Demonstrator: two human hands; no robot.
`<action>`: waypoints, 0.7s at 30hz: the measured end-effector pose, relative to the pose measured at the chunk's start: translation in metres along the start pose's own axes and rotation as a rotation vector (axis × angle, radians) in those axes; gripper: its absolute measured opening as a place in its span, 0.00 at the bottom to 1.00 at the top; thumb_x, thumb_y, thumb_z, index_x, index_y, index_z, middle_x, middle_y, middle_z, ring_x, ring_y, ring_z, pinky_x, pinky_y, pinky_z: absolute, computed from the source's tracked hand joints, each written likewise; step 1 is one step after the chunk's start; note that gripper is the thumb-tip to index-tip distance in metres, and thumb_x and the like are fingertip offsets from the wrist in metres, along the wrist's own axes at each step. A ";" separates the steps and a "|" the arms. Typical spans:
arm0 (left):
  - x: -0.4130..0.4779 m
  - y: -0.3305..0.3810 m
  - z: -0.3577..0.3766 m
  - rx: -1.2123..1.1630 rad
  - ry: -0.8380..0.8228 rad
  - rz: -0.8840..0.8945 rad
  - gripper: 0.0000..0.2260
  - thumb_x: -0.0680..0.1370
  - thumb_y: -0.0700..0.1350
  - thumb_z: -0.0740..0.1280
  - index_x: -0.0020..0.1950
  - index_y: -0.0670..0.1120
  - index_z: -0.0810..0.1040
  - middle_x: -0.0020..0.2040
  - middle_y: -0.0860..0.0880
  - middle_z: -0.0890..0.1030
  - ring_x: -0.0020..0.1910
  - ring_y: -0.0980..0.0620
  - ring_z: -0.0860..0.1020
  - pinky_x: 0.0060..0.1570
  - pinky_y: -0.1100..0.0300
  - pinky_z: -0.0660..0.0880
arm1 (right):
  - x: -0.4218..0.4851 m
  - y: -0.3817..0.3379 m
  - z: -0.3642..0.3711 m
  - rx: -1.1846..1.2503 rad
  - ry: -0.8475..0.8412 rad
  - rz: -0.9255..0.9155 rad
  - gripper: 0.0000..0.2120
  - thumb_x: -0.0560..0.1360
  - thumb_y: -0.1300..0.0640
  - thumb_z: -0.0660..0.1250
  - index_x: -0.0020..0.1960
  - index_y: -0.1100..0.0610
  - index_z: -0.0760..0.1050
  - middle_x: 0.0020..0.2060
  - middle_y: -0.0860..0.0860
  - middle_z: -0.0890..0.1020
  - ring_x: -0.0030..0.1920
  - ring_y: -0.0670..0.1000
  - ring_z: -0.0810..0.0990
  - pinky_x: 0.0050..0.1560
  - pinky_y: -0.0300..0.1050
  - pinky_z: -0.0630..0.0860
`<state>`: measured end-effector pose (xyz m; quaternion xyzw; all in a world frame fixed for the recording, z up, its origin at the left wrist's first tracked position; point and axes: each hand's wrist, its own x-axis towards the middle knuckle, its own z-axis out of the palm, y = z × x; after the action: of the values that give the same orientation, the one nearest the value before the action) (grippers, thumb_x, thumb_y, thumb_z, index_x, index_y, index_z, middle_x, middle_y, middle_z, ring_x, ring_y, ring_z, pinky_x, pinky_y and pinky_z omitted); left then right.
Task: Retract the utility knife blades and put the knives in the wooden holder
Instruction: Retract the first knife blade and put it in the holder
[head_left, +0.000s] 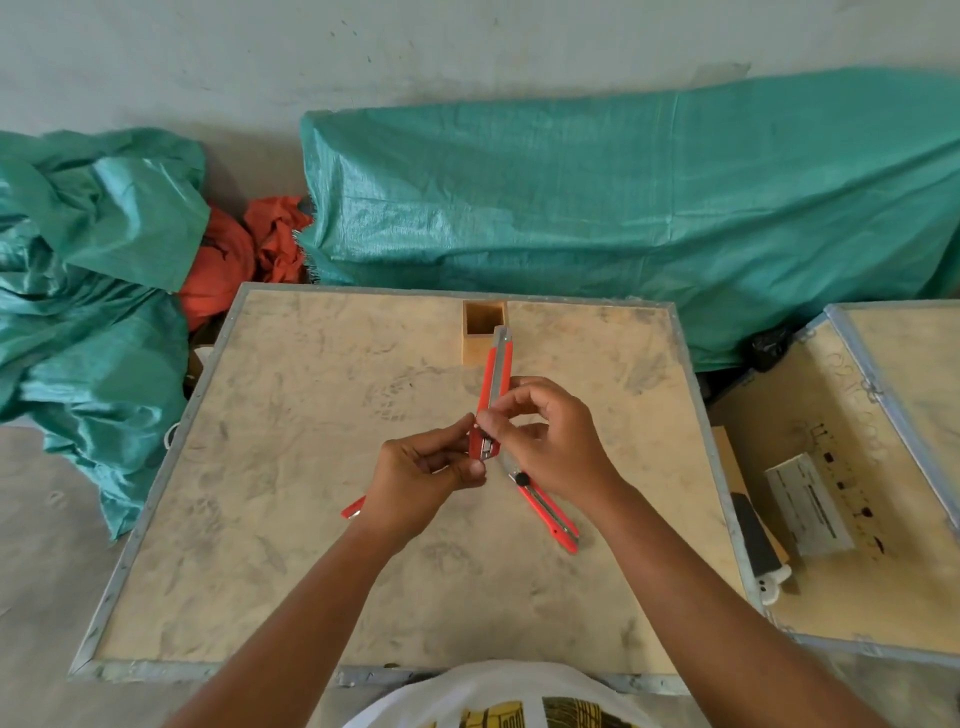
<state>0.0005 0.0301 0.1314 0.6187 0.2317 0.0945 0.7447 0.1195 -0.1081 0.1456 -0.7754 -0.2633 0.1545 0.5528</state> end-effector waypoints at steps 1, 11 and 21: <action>0.007 0.000 0.001 0.013 0.000 -0.005 0.23 0.70 0.26 0.73 0.64 0.42 0.80 0.50 0.38 0.86 0.45 0.43 0.85 0.48 0.49 0.84 | 0.008 0.002 -0.004 0.026 0.006 0.028 0.10 0.75 0.53 0.75 0.54 0.55 0.82 0.54 0.47 0.84 0.52 0.45 0.84 0.47 0.43 0.85; 0.130 0.006 0.010 0.182 0.075 -0.005 0.22 0.72 0.30 0.74 0.64 0.45 0.81 0.50 0.46 0.87 0.49 0.43 0.85 0.47 0.52 0.84 | 0.137 0.028 -0.036 -0.072 0.032 0.011 0.12 0.74 0.63 0.76 0.55 0.54 0.85 0.47 0.40 0.84 0.49 0.50 0.86 0.54 0.49 0.84; 0.256 -0.008 0.003 0.508 0.145 -0.017 0.29 0.71 0.41 0.77 0.71 0.48 0.74 0.66 0.52 0.78 0.67 0.54 0.74 0.69 0.53 0.71 | 0.250 0.090 -0.014 -0.178 0.166 -0.009 0.11 0.73 0.64 0.76 0.54 0.55 0.86 0.48 0.48 0.88 0.43 0.37 0.84 0.49 0.34 0.81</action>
<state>0.2246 0.1348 0.0658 0.7755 0.3058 0.0710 0.5477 0.3519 0.0034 0.0787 -0.8304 -0.2329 0.0634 0.5022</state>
